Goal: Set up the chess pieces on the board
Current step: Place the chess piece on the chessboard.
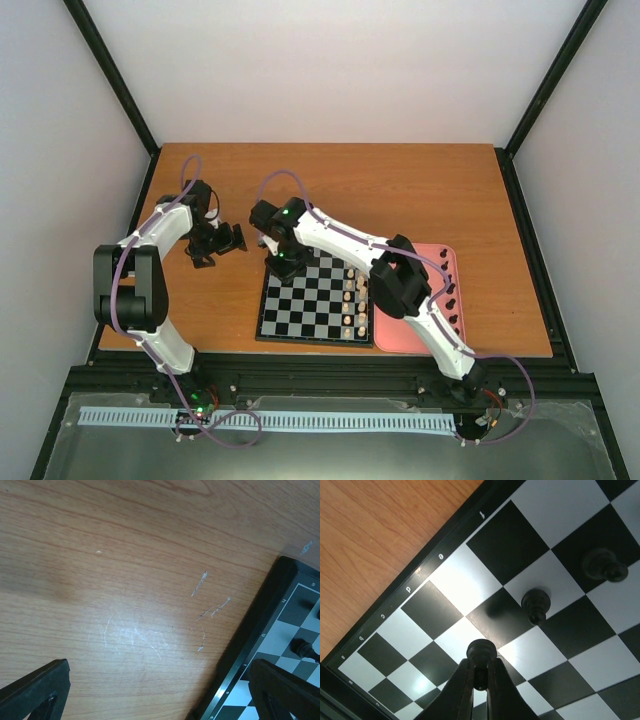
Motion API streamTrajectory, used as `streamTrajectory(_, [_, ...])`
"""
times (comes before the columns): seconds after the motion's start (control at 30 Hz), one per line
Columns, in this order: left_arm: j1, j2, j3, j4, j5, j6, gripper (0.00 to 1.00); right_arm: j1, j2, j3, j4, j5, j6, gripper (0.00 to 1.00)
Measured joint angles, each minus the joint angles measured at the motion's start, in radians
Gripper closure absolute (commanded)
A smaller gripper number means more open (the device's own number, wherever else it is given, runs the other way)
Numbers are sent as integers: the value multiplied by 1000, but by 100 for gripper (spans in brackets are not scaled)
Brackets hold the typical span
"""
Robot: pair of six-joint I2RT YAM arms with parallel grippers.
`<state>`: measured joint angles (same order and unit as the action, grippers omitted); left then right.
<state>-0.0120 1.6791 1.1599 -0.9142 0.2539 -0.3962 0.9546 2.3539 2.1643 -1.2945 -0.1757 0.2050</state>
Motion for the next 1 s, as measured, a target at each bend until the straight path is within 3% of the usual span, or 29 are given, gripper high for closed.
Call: streamTrajectory(1.0, [0, 0, -7, 1, 0, 0, 0, 0, 58, 56, -20, 39, -3, 91])
